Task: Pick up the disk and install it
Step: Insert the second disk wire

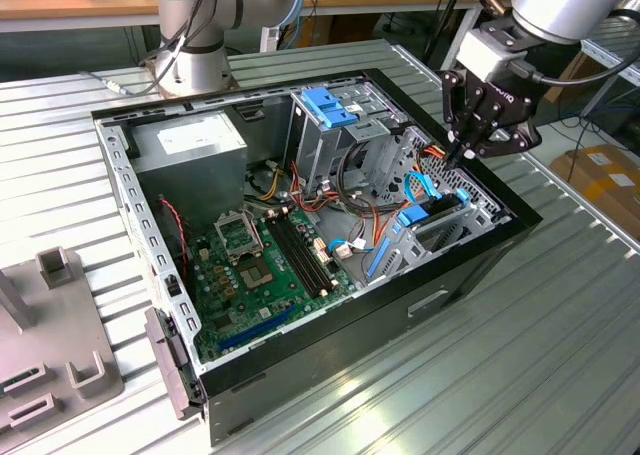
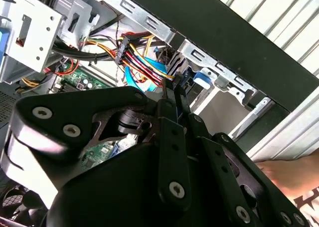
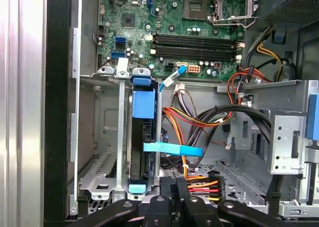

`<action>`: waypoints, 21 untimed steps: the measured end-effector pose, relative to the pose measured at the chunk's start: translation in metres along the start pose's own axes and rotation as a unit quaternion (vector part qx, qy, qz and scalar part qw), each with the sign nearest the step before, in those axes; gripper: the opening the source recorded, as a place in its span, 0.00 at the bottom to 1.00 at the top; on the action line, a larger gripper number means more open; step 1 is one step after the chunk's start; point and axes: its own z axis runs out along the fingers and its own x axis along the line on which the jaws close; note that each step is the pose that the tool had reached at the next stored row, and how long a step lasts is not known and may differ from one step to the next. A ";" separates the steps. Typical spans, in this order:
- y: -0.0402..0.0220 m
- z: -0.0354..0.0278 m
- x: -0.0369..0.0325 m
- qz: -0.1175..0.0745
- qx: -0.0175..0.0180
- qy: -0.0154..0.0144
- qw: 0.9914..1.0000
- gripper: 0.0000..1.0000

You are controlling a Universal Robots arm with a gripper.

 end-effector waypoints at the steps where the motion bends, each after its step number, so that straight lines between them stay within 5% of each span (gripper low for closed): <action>1: 0.0005 0.0000 0.0001 0.000 0.000 0.000 1.000 0.16; 5: 0.0086 -0.0003 0.0021 0.000 0.000 0.000 1.000 0.16; 12: 0.0194 0.0005 0.0162 0.000 0.000 0.000 1.000 0.16; 16: 0.0202 0.0103 0.0217 0.000 0.000 0.000 1.000 0.16; 21: 0.0173 0.0118 0.0218 0.000 0.000 0.000 1.000 0.16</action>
